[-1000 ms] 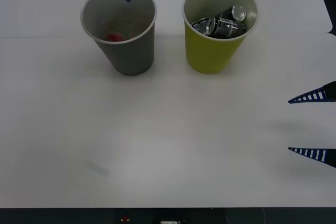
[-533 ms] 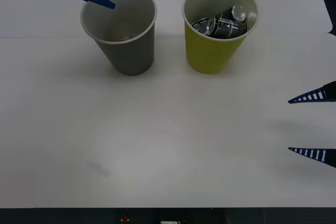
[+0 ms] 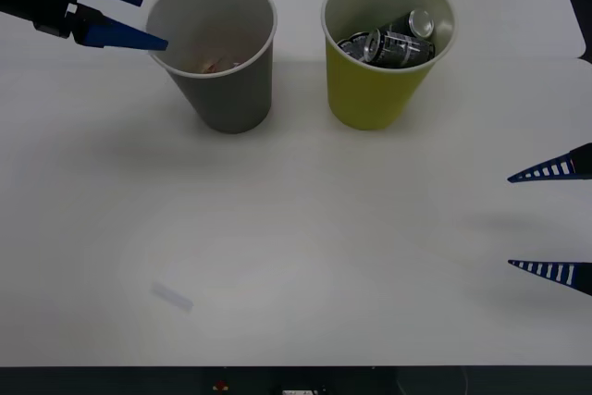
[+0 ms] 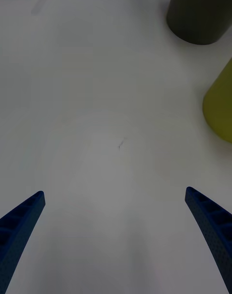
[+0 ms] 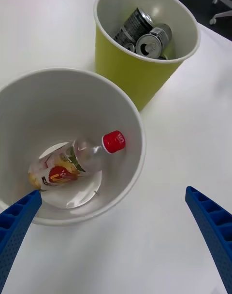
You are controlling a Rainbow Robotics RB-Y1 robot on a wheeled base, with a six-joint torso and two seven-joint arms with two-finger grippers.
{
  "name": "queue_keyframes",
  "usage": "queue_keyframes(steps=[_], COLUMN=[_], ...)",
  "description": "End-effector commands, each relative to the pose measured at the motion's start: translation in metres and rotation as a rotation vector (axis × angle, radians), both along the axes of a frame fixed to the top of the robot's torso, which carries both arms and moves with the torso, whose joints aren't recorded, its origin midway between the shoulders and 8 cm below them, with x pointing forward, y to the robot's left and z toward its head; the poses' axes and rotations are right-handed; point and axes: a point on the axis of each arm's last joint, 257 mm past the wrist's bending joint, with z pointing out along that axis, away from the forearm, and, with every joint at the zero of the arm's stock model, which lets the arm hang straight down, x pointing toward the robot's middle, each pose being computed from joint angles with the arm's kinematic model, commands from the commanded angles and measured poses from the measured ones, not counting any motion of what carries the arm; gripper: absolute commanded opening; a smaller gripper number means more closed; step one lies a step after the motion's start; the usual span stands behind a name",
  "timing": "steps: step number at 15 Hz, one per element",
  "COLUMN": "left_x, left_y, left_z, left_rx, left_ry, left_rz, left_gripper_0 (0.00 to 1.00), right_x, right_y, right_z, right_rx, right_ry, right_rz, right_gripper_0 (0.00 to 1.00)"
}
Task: Put the can into the green bin and the plastic bottle into the gray bin
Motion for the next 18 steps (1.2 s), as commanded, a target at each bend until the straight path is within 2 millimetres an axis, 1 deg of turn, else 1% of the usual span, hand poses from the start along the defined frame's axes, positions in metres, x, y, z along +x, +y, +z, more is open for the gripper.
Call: queue_keyframes(steps=[1, 5, 8, 10, 12, 14, 15, 18], left_x=[-0.017, -0.045, -0.073, -0.094, -0.115, -0.130, -0.140, -0.162], left_y=[0.009, 0.020, 0.019, 0.023, 0.030, 0.034, 0.037, 0.043], left_z=[-0.010, -0.030, -0.043, -0.050, -0.061, -0.067, -0.073, -0.089], left_rx=[-0.003, -0.004, -0.006, 0.009, 0.047, 0.078, 0.099, 0.164], left_ry=[-0.030, -0.073, -0.113, -0.123, -0.118, -0.127, -0.128, -0.138], left_rz=[-0.057, -0.080, -0.085, -0.089, -0.096, -0.095, -0.096, -0.109], left_gripper_0=[1.00, 1.00, 1.00, 1.00, 1.00, 1.00, 1.00, 1.00], right_x=[0.000, 0.000, 0.000, 0.000, 0.000, 0.000, 0.000, 0.000], right_y=[0.000, 0.000, 0.000, 0.000, 0.000, 0.000, 0.000, 0.000], right_z=[0.000, 0.000, 0.000, 0.000, 0.000, 0.000, 0.000, 0.000], right_rx=[0.000, 0.000, 0.000, 0.000, 0.000, 0.000, 0.000, 0.000], right_ry=[0.000, 0.000, 0.000, 0.000, 0.000, 0.000, 0.000, 0.000], right_rz=[0.000, 0.000, 0.000, 0.000, 0.000, 0.000, 0.000, 0.000], right_gripper_0=[1.00, 1.00, 1.00, 1.00, 1.00, 1.00, 1.00, 1.00])
